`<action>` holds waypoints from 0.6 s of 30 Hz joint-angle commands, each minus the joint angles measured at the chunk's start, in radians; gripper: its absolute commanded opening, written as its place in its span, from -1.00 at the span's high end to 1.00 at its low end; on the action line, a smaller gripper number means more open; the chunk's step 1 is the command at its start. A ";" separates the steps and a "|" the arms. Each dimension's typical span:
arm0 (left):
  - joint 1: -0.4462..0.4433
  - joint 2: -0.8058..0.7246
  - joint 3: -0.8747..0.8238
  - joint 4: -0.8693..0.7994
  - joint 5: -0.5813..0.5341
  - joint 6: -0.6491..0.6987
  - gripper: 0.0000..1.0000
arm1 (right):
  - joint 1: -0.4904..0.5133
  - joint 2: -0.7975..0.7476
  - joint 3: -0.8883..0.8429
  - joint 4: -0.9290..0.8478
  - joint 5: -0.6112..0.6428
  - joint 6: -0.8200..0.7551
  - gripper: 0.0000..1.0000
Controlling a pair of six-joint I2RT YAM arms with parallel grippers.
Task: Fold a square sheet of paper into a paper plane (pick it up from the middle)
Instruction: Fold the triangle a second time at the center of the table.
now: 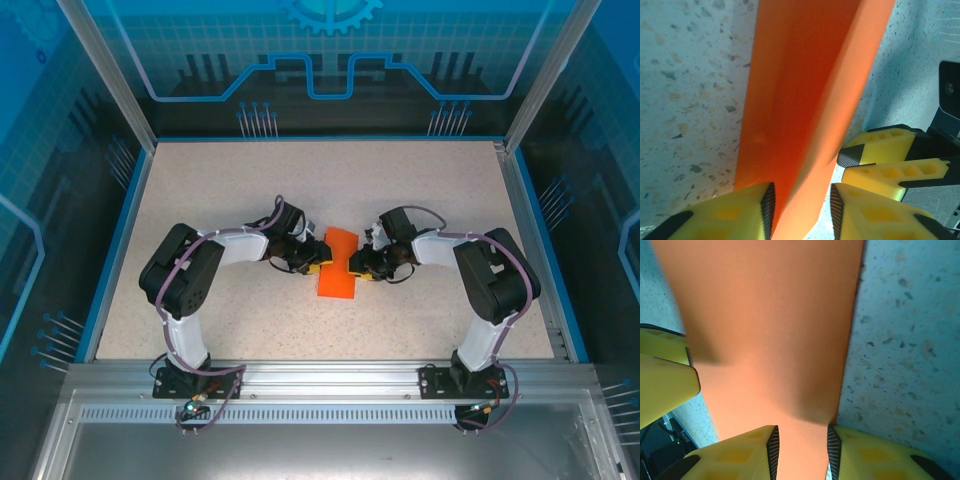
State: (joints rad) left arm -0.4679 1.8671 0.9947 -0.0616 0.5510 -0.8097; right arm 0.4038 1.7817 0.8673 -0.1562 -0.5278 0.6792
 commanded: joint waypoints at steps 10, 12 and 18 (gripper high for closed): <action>-0.006 -0.010 0.015 0.062 0.058 -0.025 0.51 | -0.005 -0.059 -0.019 0.003 -0.010 -0.021 0.31; -0.008 -0.005 0.023 0.052 0.057 -0.020 0.55 | -0.009 -0.074 -0.022 -0.014 0.011 -0.028 0.30; -0.008 0.015 0.056 0.005 0.053 0.034 0.80 | -0.024 -0.076 -0.043 -0.008 0.003 -0.020 0.29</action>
State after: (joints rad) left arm -0.4679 1.8675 1.0080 -0.0246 0.5777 -0.8097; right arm 0.3973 1.7203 0.8429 -0.1558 -0.5240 0.6682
